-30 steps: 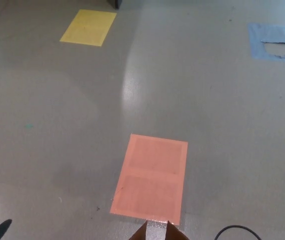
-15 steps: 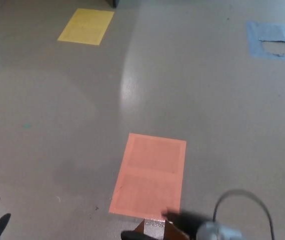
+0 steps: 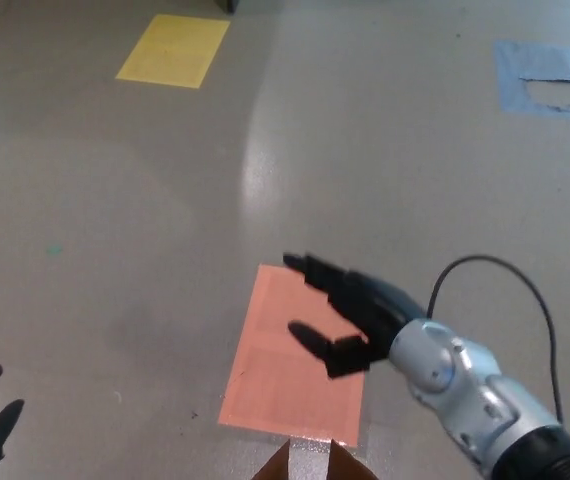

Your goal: An air pump is kept on top of a storage box on the floor and the robot uses its right hand to press down on the handle of the pump to compress it

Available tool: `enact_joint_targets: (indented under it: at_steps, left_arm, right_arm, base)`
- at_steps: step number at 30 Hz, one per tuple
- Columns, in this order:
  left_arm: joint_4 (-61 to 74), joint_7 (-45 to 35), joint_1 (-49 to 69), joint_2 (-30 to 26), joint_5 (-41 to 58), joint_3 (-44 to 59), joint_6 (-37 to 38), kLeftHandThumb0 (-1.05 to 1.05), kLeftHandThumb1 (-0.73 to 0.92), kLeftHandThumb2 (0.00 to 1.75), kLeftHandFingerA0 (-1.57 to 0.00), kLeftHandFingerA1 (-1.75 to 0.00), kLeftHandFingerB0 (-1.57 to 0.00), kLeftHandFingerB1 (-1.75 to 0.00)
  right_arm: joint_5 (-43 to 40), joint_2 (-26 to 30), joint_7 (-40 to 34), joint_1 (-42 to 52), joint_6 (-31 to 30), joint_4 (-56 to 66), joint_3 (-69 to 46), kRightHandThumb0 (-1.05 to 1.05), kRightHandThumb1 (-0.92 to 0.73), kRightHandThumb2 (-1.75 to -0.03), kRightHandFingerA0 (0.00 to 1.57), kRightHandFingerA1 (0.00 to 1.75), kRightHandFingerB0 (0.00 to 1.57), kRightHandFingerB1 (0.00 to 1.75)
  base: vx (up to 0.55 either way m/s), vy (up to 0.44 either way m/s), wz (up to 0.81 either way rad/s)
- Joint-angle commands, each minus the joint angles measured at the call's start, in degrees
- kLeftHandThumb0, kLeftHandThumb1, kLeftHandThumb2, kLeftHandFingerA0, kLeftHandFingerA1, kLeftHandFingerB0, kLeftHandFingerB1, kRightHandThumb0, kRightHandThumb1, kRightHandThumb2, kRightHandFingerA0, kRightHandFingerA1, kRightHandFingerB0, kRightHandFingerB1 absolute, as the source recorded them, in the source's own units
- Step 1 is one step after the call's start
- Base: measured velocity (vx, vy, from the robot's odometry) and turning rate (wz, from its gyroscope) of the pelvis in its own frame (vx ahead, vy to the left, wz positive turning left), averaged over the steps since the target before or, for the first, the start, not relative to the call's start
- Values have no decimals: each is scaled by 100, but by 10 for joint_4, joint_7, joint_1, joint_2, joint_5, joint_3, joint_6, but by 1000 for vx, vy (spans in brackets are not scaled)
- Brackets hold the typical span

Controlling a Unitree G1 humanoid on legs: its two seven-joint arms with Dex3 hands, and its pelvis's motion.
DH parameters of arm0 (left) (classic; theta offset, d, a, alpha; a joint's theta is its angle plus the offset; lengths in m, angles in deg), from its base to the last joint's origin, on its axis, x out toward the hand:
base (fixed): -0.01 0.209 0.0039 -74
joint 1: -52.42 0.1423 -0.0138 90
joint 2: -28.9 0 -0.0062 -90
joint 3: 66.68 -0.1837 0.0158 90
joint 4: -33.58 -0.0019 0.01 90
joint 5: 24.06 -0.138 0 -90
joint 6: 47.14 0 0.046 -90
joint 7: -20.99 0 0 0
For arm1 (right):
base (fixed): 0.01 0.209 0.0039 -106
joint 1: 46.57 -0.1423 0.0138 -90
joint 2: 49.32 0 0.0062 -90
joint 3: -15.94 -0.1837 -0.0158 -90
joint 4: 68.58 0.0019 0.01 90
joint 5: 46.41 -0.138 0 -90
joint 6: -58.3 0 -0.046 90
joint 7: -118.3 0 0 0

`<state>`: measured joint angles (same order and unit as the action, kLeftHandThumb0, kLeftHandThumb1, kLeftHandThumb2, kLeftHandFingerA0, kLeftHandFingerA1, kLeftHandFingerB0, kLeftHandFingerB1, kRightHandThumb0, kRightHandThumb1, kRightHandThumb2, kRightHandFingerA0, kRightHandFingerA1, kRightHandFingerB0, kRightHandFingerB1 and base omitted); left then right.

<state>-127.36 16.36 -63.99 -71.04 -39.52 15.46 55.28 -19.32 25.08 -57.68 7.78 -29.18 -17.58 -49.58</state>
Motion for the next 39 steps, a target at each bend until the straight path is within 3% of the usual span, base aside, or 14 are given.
enact_joint_targets:
  at_steps: [1, 8, 9, 10, 12, 14, 16, 20, 21, 22, 25, 26, 37, 39]
  left_arm:
    - [-12, -23, -23, -21, 8, 12, -8, -70, 77, 109, -5, -44, -2, -28]
    - [-10, -31, 6, -20, 20, 24, 4, -74, 77, 107, -13, -47, 0, -27]
    - [-10, -30, 6, -18, 20, 26, 3, -68, 91, 71, -15, -32, -7, -20]
    - [-12, -29, 4, -14, 20, 26, 1, -74, 77, 107, -14, -47, 0, -29]
    - [-14, -25, 4, -9, 18, 27, -3, -69, 92, 71, -16, -32, -8, -21]
    - [-14, -22, 14, -8, 18, 28, -1, -69, 92, 72, -16, -32, -7, -21]
    - [-12, -20, 28, -8, 18, 29, 4, -70, 77, 109, -6, -44, 0, -30]
    - [-12, -15, 45, -6, 24, 35, 13, -74, 77, 107, -14, -47, 0, -30]
    - [-12, -14, 50, -7, 24, 36, 14, -69, 91, 71, -16, -32, -8, -21]
    - [-11, -14, 55, -8, 25, 37, 15, -75, 76, 107, -15, -47, 0, -30]
    - [-6, -19, 59, -12, 27, 41, 14, -77, 75, 107, -10, -45, -1, -28]
    - [-5, -22, 59, -13, 29, 42, 14, -72, 73, 106, -6, -44, -1, -29]
    - [10, 11, 56, -1, 15, 43, 11, -69, 59, 93, -3, -39, -3, -29]
    - [10, 20, 47, 1, 12, 42, -2, -62, 55, 87, -4, -41, -3, -28]
  right_arm:
    - [-144, 111, 79, 77, 52, 293, -149, -86, -80, -114, 0, 15, 0, 12]
    - [-97, 154, -49, 108, 81, 151, -228, -85, -79, -107, 5, 21, 6, 21]
    - [-96, 160, -59, 104, 84, 113, -238, -83, -78, -107, 6, 24, 6, 24]
    - [-97, 167, -72, 92, 83, 58, -246, -77, -75, -104, 5, 28, 5, 26]
    - [-101, 177, -97, 71, 86, -56, -262, -77, -74, -103, 5, 27, 5, 25]
    - [-98, 176, -122, 70, 92, -125, -266, -75, -72, -101, 5, 28, 5, 28]
    - [-86, 170, -146, 73, 83, -195, -259, -74, -70, -98, 5, 28, 5, 27]
    - [-79, 157, -155, 83, 65, -258, -250, -73, -69, -97, 6, 30, 5, 27]
    - [-82, 153, -159, 87, 63, -266, -252, -67, -65, -96, 3, 32, 2, 31]
    - [-87, 148, -166, 92, 60, -278, -257, -66, -62, -94, 2, 31, 2, 31]
    - [-91, 144, -164, 101, 29, -319, -260, -57, -71, -67, 8, 19, 9, 21]
    - [-92, 144, -161, 104, 20, -324, -261, -58, -53, -85, 0, 27, 5, 30]
    - [-80, 174, -65, 120, -52, -384, -249, -64, -64, -94, 0, 22, 0, 21]
    - [-91, 174, -57, 120, -49, -385, -256, -57, -78, -68, 0, 15, 0, 18]
  base:
    - [0, 0, 0]
    - [0, 0, 0]
    - [0, 0, 0]
    - [0, 0, 0]
    - [0, 0, 0]
    - [0, 0, 0]
    - [0, 0, 0]
    - [0, 0, 0]
    - [0, 0, 0]
    - [0, 0, 0]
    - [0, 0, 0]
    - [0, 0, 0]
    - [0, 0, 0]
    - [0, 0, 0]
